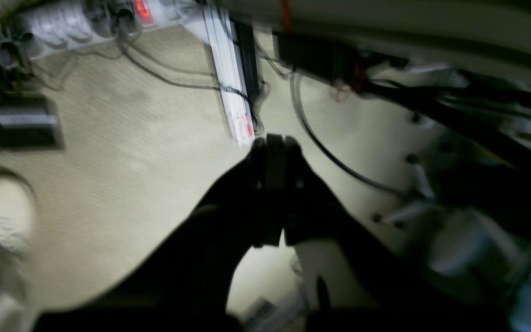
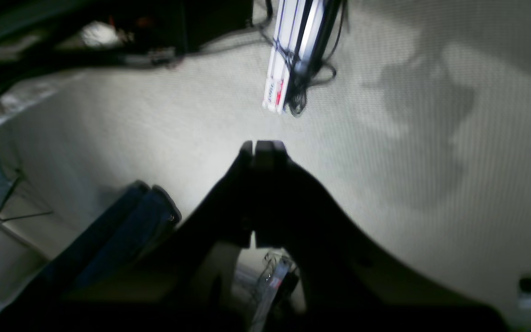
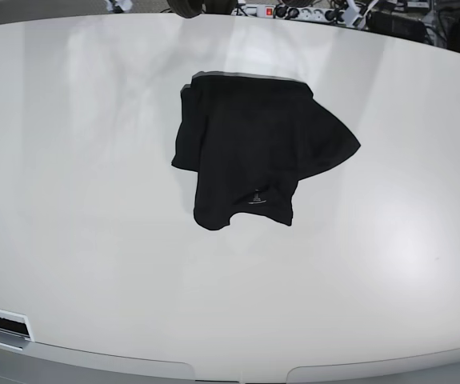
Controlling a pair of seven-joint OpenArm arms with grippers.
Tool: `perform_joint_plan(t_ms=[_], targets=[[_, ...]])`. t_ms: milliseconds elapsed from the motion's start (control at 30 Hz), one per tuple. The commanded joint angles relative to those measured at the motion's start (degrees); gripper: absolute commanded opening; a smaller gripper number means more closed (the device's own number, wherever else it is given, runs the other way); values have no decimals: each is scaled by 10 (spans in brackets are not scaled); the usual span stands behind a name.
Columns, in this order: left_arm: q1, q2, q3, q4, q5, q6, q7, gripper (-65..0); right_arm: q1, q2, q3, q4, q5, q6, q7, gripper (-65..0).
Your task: Layout the t-shirt on the table in an organized manner, then fold the t-shirt properly
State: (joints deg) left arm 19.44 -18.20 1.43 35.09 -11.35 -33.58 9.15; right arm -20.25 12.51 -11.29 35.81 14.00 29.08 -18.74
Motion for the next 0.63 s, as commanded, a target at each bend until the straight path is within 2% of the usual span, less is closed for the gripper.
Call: perform_joint_plan(t_ms=[0, 67, 167, 267, 400, 600], targets=[[-14, 2, 15, -10, 15, 22, -22, -650, 8, -6, -5, -5, -12, 0, 11, -650], [-41, 19, 47, -25, 23, 88, -33, -650, 27, -28, -11, -8, -48, -17, 12, -650], [-63, 52, 75, -24, 16, 168, -33, -650, 48, -58, -12, -8, -93, -63, 12, -650], [-75, 83, 89, -24, 13, 226, -41, -650, 60, -77, -12, -8, -105, -96, 12, -650], [-77, 103, 113, -24, -14, 231, -42, -650, 68, -84, -12, -7, -110, -88, 13, -650], [-87, 104, 123, -24, -55, 232, -39, -650, 69, -84, -12, -7, -111, -86, 32, -650]])
